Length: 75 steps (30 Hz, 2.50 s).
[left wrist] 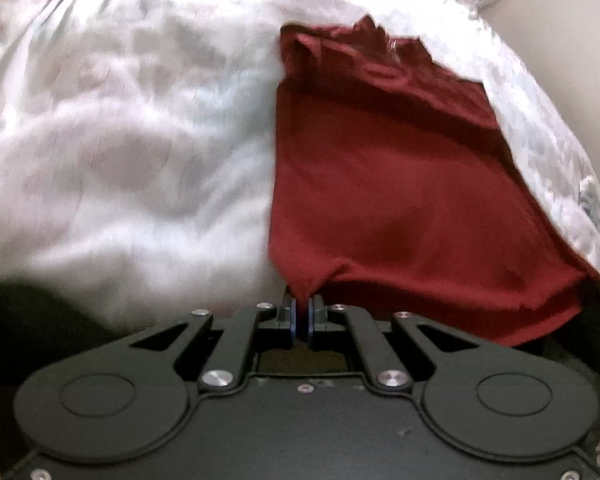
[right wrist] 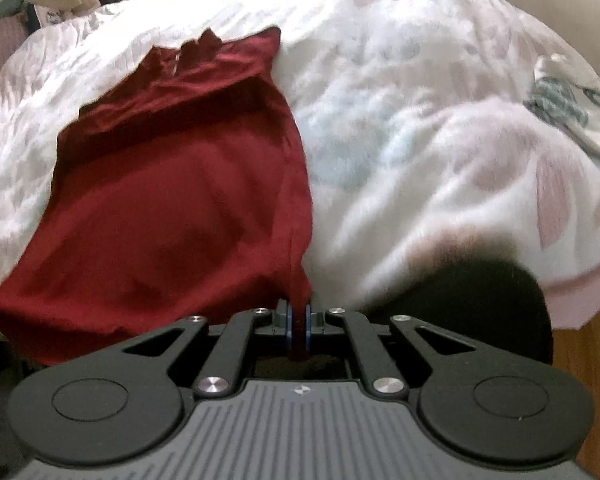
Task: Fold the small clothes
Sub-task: 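Lift the hem with both grippers and fold it toward the collar, then open both grippers and release the folded hem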
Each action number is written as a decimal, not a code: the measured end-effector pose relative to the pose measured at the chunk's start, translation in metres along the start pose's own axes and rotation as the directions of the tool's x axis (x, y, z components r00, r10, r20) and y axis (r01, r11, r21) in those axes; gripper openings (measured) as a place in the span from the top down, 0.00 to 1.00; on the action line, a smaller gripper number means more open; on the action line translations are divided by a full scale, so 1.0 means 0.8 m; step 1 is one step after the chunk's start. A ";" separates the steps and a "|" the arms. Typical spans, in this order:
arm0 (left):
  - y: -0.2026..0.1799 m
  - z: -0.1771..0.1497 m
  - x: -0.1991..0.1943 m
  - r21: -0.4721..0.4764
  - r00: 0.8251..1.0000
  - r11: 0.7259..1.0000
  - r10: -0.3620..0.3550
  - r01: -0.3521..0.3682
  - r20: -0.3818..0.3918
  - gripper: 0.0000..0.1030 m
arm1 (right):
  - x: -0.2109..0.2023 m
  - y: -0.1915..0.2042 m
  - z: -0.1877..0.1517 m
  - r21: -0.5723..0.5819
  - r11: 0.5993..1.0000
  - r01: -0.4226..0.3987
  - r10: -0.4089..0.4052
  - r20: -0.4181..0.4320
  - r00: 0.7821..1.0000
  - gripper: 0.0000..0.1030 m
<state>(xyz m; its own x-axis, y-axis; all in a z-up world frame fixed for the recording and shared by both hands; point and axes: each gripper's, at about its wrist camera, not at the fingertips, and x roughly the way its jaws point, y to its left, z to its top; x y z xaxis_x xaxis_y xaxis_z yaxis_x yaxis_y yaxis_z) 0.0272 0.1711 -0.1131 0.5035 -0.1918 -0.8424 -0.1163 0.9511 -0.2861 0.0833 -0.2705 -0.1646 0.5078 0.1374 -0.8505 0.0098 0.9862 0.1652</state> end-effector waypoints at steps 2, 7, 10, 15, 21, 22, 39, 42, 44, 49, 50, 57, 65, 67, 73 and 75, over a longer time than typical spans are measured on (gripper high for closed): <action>0.000 0.026 0.008 -0.007 1.000 1.000 0.000 0.000 0.024 0.97 | 0.005 0.001 0.021 0.000 1.000 -0.004 0.004 0.027 1.000 0.94; -0.010 0.102 0.039 -0.005 0.994 1.000 0.025 -0.024 0.103 0.97 | 0.030 0.012 0.091 -0.003 1.000 -0.010 0.010 0.110 0.994 0.94; -0.021 0.167 0.068 0.005 0.987 0.999 0.042 -0.044 0.153 0.97 | 0.051 0.026 0.151 0.000 1.000 -0.016 0.016 0.174 0.985 0.94; -0.051 0.305 0.086 0.084 0.917 0.991 0.065 -0.107 0.394 0.78 | 0.082 0.051 0.271 0.000 0.994 -0.108 0.097 0.446 0.890 0.80; -0.037 0.323 0.110 0.032 0.899 0.982 0.155 -0.185 0.410 0.48 | 0.123 0.029 0.265 0.031 0.999 -0.025 0.006 0.501 0.865 0.39; -0.031 0.312 0.123 0.043 0.918 0.986 0.134 -0.162 0.373 0.48 | 0.133 0.023 0.256 0.029 0.999 -0.019 0.003 0.472 0.882 0.38; -0.019 0.212 0.268 0.156 0.994 0.983 0.089 -0.098 0.062 0.51 | 0.223 0.047 0.173 -0.182 0.983 -0.009 0.036 0.147 0.988 0.82; -0.001 0.215 0.258 0.056 0.996 0.997 0.049 -0.053 0.075 0.95 | 0.208 0.044 0.175 -0.128 0.992 -0.022 0.043 0.166 0.985 0.88; 0.009 0.218 0.241 0.006 0.994 1.000 0.006 -0.007 0.106 0.93 | 0.193 0.040 0.177 -0.105 0.994 -0.028 0.049 0.199 0.979 0.89; 0.008 0.215 0.185 0.016 0.981 1.000 -0.021 0.018 0.191 0.95 | 0.146 0.028 0.182 -0.035 0.995 -0.091 0.097 0.238 0.967 0.90; 0.006 0.213 0.175 0.023 0.979 0.999 -0.029 0.025 0.203 0.95 | 0.141 0.028 0.184 -0.034 0.995 -0.098 0.104 0.241 0.965 0.90; 0.002 0.188 0.129 0.009 0.972 0.998 -0.070 0.070 0.224 0.95 | 0.112 0.024 0.165 -0.055 0.995 -0.079 0.088 0.194 0.977 0.90; 0.011 0.111 0.080 -0.023 0.978 0.999 -0.034 0.040 0.204 1.00 | 0.073 0.001 0.092 -0.006 0.991 -0.137 0.137 0.141 0.981 0.92; 0.017 0.089 0.057 -0.025 0.978 0.999 -0.032 0.038 0.207 1.00 | 0.060 0.002 0.076 -0.014 0.989 -0.147 0.147 0.138 0.979 0.92; 0.027 0.063 0.079 0.048 0.993 0.999 0.010 -0.016 0.120 0.80 | 0.089 0.005 0.055 -0.070 0.997 0.020 -0.013 0.093 0.996 0.88; 0.022 0.067 0.091 0.071 0.991 0.997 0.011 -0.021 0.134 0.67 | 0.090 -0.003 0.056 -0.034 0.999 -0.003 0.007 0.112 0.994 0.85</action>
<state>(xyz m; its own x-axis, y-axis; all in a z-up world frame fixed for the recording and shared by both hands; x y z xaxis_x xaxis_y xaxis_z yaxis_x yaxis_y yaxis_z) 0.1079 0.1867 -0.1553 0.6124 -0.1473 -0.7767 -0.0653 0.9697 -0.2354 0.1584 -0.2667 -0.2042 0.6011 0.1334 -0.7880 -0.0216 0.9883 0.1508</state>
